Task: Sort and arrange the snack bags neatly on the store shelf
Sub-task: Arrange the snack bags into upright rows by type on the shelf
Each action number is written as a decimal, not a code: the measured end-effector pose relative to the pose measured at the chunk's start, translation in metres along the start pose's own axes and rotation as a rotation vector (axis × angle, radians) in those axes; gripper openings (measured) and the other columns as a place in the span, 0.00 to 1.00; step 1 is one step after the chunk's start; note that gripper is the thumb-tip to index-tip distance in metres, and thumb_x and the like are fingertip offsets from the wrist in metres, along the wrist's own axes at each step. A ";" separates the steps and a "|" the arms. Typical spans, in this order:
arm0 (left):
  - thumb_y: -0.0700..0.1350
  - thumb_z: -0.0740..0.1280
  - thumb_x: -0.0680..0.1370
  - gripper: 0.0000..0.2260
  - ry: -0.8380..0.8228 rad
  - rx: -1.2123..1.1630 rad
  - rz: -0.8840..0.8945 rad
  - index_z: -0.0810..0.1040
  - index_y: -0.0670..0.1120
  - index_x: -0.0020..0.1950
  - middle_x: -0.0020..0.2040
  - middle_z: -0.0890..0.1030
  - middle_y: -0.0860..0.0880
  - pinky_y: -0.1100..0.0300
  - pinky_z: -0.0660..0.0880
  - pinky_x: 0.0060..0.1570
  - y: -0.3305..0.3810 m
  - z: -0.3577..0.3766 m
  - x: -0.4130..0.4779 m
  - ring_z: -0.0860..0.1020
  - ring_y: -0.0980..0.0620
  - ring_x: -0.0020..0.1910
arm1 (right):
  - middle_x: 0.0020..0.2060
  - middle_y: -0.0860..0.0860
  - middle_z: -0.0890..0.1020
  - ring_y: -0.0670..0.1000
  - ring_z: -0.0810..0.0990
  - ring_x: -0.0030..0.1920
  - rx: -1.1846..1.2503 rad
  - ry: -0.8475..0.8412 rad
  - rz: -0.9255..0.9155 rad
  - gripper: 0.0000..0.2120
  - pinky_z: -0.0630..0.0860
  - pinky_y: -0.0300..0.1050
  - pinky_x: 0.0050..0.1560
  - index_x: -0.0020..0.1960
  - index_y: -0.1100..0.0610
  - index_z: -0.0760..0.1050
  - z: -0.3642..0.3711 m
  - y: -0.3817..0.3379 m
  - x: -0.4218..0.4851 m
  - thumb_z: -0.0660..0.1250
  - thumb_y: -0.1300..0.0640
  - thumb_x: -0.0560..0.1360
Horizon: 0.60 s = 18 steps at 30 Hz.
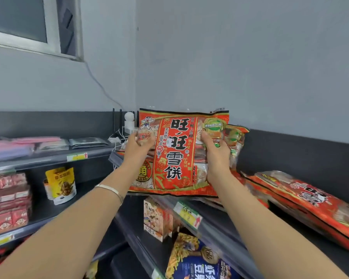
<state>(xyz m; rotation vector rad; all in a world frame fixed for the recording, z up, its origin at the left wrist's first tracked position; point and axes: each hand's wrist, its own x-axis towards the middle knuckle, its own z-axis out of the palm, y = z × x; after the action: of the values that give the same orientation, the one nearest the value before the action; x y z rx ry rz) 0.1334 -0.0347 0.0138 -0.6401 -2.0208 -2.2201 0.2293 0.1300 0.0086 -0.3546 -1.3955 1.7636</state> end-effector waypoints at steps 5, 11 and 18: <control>0.54 0.67 0.76 0.29 -0.187 -0.002 0.029 0.60 0.48 0.73 0.67 0.72 0.48 0.56 0.69 0.56 -0.010 0.016 0.079 0.73 0.51 0.60 | 0.55 0.50 0.83 0.56 0.83 0.53 0.067 0.180 -0.037 0.47 0.78 0.61 0.56 0.65 0.50 0.70 0.038 0.000 0.052 0.76 0.31 0.50; 0.54 0.67 0.76 0.27 -0.310 -0.011 0.060 0.62 0.48 0.71 0.62 0.73 0.51 0.59 0.68 0.51 -0.016 0.066 0.150 0.73 0.53 0.57 | 0.58 0.51 0.81 0.54 0.82 0.55 0.030 0.342 -0.181 0.44 0.78 0.58 0.57 0.69 0.52 0.68 0.045 -0.006 0.098 0.75 0.35 0.59; 0.50 0.68 0.76 0.28 -0.387 -0.039 0.078 0.61 0.49 0.73 0.66 0.72 0.49 0.60 0.69 0.52 -0.053 0.122 0.192 0.73 0.51 0.62 | 0.75 0.51 0.62 0.54 0.63 0.74 -0.083 0.349 -0.213 0.41 0.62 0.56 0.72 0.78 0.50 0.52 0.017 0.016 0.141 0.68 0.41 0.73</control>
<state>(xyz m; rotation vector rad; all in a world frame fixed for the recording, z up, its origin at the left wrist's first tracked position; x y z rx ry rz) -0.0281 0.1325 0.0366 -1.2131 -2.0683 -2.2317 0.1249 0.2239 0.0377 -0.5120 -1.2082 1.3973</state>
